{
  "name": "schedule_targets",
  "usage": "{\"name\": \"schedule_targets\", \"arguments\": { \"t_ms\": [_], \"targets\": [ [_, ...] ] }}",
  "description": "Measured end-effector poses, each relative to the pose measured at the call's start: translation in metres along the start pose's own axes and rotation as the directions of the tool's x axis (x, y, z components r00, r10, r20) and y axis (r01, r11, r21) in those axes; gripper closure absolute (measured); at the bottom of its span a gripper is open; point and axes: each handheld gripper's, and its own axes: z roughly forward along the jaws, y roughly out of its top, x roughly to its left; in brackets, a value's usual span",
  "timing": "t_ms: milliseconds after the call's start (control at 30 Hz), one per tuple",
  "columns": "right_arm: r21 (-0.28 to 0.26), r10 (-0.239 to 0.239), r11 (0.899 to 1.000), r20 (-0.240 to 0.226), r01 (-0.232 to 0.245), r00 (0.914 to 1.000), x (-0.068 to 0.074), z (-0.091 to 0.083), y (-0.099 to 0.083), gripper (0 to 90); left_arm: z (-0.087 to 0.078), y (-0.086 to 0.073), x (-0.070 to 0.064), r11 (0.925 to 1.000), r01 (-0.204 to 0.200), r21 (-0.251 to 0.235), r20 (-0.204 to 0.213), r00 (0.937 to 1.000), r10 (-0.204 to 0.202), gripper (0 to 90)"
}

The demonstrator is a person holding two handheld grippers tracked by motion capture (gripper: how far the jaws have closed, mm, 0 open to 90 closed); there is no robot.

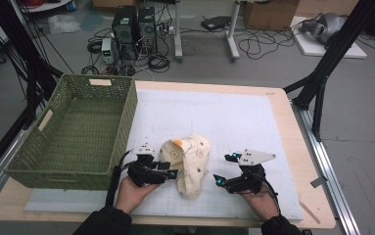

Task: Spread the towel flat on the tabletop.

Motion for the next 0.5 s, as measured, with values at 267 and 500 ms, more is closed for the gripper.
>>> {"name": "schedule_targets", "arguments": {
  "t_ms": [267,500],
  "targets": [
    [0.055,-0.042,0.998,-0.043,0.044,0.9982,-0.001,0.008,-0.001,50.5,0.012,-0.002,0.004,0.9979,-0.009,0.063,-0.070,0.9975,0.013,66.0],
    [0.141,-0.077,0.986,-0.076,0.087,0.9942,-0.002,0.031,0.003,62.3,0.017,0.002,0.005,0.9977,-0.012,0.066,-0.130,0.9913,0.020,71.8]
  ]
}}
